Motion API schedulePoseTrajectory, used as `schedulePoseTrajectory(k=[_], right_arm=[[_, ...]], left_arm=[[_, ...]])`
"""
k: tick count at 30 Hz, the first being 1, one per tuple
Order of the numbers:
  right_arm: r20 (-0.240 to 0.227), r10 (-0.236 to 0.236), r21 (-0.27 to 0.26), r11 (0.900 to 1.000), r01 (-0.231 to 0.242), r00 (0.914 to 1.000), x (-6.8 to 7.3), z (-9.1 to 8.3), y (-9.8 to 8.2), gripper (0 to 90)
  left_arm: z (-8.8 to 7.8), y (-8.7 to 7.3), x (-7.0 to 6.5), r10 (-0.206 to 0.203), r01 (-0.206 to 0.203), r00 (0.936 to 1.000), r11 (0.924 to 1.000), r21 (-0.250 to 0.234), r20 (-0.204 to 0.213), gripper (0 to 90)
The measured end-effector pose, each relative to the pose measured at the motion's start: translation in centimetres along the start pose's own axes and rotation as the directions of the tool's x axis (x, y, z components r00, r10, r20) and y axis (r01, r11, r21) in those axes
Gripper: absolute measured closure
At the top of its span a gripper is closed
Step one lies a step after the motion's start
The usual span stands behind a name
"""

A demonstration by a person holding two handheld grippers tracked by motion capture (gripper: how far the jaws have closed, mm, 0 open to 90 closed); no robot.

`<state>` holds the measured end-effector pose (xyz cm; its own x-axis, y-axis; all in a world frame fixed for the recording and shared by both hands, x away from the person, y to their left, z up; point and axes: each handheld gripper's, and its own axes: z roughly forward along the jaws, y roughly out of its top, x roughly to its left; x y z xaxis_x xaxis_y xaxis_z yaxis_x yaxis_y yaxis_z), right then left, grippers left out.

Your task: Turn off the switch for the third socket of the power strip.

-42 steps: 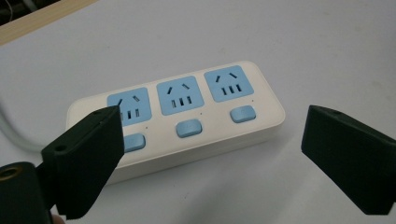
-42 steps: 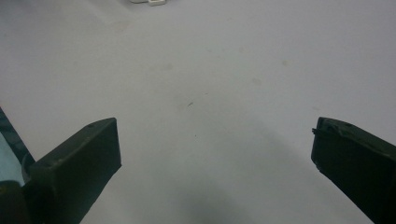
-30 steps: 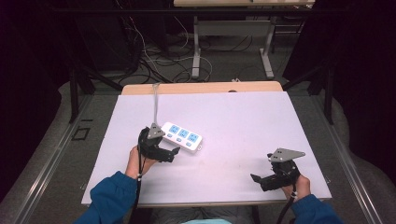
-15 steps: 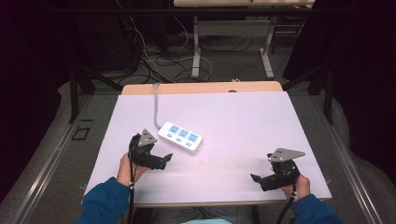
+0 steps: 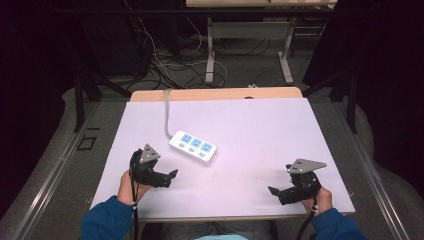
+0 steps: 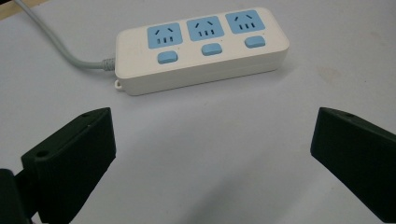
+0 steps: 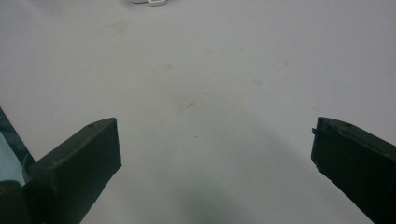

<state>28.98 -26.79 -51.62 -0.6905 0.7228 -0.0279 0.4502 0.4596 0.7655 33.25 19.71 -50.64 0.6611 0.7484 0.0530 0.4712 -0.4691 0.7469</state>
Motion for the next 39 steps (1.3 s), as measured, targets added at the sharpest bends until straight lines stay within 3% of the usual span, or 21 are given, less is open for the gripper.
schedulePoseTrajectory(k=[39], right_arm=[[-0.002,-0.001,0.006,1.0,0.001,1.0,0.0,0.0,0.0,1.1]], left_arm=[[-3.7,-4.7,-0.6,-0.005,0.003,0.9997,0.999,-0.045,-0.025,0.2]])
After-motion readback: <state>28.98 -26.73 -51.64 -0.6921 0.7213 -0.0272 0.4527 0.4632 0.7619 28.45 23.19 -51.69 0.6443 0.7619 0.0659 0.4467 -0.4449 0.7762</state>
